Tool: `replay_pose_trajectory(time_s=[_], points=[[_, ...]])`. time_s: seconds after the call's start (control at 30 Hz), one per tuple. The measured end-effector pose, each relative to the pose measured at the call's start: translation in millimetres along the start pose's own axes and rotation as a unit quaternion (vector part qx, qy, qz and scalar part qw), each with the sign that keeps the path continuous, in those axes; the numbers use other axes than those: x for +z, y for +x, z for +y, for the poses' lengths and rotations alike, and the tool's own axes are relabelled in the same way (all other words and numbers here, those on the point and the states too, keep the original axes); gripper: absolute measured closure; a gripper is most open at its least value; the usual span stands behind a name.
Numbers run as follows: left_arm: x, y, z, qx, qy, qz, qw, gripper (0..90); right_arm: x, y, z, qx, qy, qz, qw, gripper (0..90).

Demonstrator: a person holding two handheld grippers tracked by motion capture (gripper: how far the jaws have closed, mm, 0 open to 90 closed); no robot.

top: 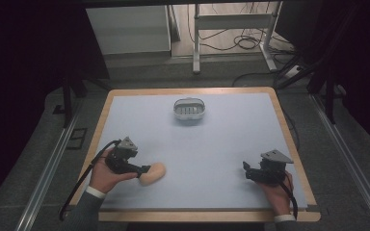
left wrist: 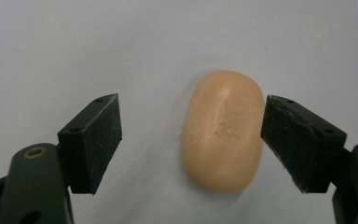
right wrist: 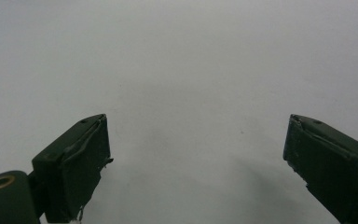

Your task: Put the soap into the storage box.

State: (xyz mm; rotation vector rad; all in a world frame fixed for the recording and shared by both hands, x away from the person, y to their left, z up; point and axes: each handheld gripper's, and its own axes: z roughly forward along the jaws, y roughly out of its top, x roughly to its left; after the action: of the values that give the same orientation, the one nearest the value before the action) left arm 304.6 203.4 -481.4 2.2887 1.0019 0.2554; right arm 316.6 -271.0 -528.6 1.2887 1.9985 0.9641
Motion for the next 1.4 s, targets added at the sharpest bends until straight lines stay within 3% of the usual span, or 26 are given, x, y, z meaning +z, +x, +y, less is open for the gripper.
replay_pose_trajectory(time_s=[0.53,1.07,1.4], points=[[25.0,-14.2,7.1,0.031,0.052,-0.023,0.9979,21.0,0.9,0.4,0.2,0.0,0.004,-0.004,1.0,7.1],[47.1,-18.1,5.0,0.038,0.105,-0.03,0.9933,27.6,1.7,0.6,0.5,0.0,0.009,-0.008,0.9999,7.1],[51.5,-18.9,4.7,0.038,0.113,-0.031,0.9924,30.1,2.0,0.4,0.6,0.0,0.01,-0.009,0.9999,7.1]])
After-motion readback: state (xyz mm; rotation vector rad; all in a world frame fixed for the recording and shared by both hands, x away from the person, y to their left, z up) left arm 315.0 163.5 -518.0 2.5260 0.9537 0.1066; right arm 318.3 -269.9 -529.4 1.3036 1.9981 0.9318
